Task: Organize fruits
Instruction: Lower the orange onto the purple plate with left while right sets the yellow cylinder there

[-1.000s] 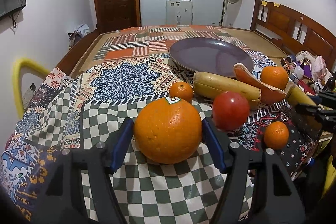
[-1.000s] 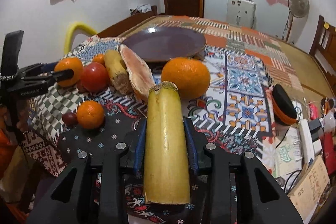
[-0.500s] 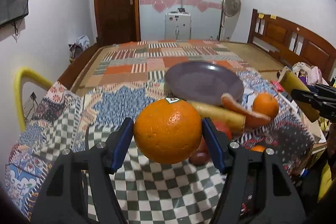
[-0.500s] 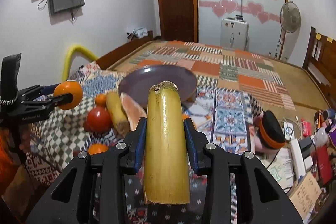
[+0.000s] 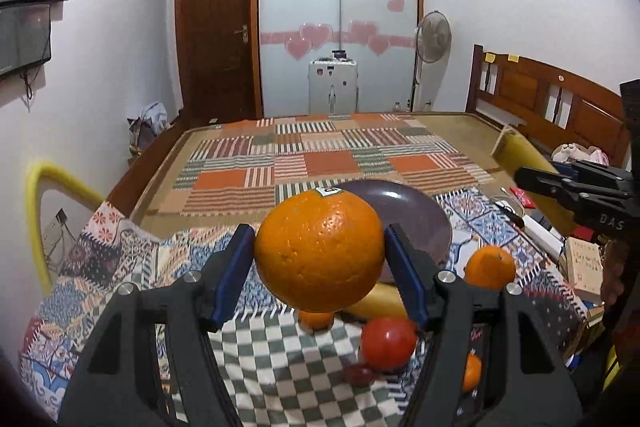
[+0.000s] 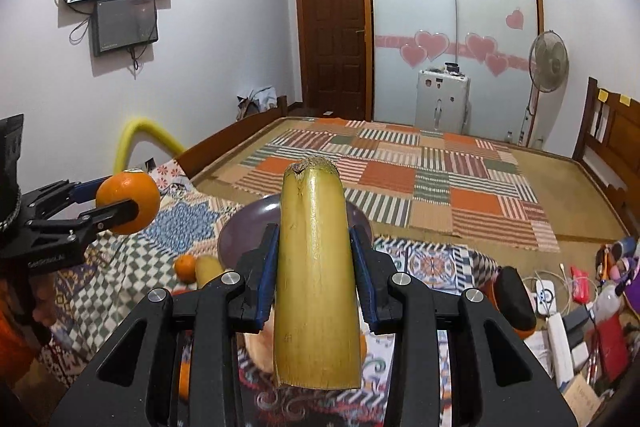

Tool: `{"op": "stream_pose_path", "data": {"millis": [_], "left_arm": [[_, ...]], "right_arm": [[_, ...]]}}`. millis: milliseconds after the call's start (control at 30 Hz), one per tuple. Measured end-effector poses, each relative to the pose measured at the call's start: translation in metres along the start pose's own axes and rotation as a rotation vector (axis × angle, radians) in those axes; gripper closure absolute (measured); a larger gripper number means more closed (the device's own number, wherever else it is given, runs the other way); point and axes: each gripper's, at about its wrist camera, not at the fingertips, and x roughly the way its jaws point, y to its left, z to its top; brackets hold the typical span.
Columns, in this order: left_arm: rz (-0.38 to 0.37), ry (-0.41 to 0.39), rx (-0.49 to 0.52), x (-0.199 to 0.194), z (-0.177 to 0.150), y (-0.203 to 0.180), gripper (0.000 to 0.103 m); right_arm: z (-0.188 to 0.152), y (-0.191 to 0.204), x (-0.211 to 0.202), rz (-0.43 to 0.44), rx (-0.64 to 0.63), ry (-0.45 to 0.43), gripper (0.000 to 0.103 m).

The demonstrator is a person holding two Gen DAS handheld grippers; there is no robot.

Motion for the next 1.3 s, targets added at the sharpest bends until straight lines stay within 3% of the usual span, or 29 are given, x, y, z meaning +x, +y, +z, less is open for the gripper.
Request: {"op": "stream_pose_path", "data": {"millis": [567, 600, 633, 667, 767, 967, 1300], "left_arm": [[-0.008, 0.041, 0.001, 0.057, 0.033, -0.005, 0.041], [-0.007, 0.044, 0.002, 0.061, 0.033, -0.006, 0.043], [-0.007, 0.042, 0.006, 0.063, 0.034, -0.007, 0.058], [0.012, 0.028, 0.021, 0.064, 0.035, -0.008, 0.067], [-0.026, 0.021, 0.025, 0.07, 0.041, -0.008, 0.07], [-0.024, 0.132, 0.057, 0.108, 0.03, -0.01, 0.07], [-0.052, 0.25, -0.018, 0.144, 0.006, 0.005, 0.07]], "right_arm": [[0.019, -0.008, 0.05, -0.027, -0.017, 0.029, 0.071], [0.019, -0.01, 0.054, -0.031, -0.019, 0.035, 0.071], [0.019, -0.011, 0.058, -0.034, -0.02, 0.042, 0.071], [0.02, -0.013, 0.065, -0.034, -0.019, 0.055, 0.071], [0.018, -0.016, 0.08, -0.029, -0.018, 0.092, 0.071], [0.009, -0.018, 0.102, -0.011, -0.031, 0.172, 0.071], [0.003, -0.023, 0.133, 0.041, -0.026, 0.321, 0.071]]}}
